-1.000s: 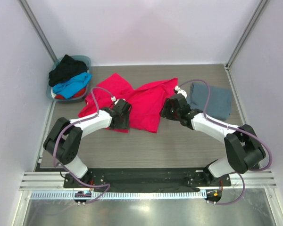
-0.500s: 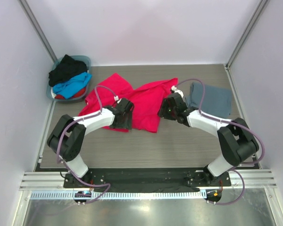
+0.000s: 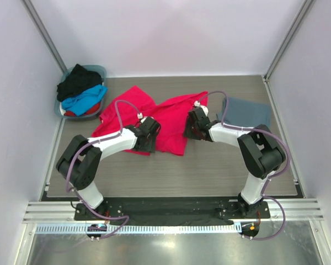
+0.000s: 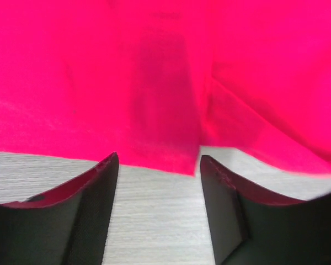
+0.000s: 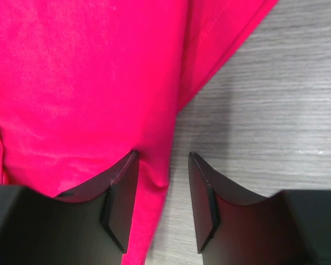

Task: Fold and stack the t-shirts
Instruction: Flatten the tshirt out

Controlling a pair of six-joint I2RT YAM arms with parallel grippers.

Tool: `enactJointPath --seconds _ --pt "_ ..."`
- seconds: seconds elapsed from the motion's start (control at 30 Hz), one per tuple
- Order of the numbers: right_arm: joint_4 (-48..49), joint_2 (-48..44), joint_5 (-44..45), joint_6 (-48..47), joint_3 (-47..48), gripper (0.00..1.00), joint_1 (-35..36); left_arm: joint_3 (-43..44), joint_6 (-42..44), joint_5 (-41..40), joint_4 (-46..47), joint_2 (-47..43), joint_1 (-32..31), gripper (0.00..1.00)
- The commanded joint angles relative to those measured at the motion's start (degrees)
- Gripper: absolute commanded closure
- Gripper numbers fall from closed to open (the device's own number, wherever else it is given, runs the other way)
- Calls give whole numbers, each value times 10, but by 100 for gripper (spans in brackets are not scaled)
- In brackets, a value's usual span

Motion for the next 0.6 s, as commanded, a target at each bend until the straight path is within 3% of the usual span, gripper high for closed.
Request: enactJointPath --seconds 0.0,0.1,0.17,0.23,0.27,0.3,0.4,0.57 --pt "4 11 6 -12 22 56 -1 28 1 -52 -23 23 -1 43" --pt "5 21 0 -16 29 57 0 29 -2 -63 -29 24 -1 61" --pt "6 26 -1 -20 31 62 2 27 -4 -69 -33 16 0 79" --pt "7 31 -2 -21 35 64 1 23 -3 -69 -28 8 2 85" --pt "7 36 -4 -24 37 73 1 19 -2 -63 -21 5 4 88" --pt "6 38 -8 -24 41 78 1 17 -2 -53 -19 -1 7 100" --pt "-16 28 14 -27 47 97 0 10 -6 -49 -20 -15 18 100" --pt "-35 -54 115 -21 12 99 -9 -47 -15 10 21 -72 82 100"
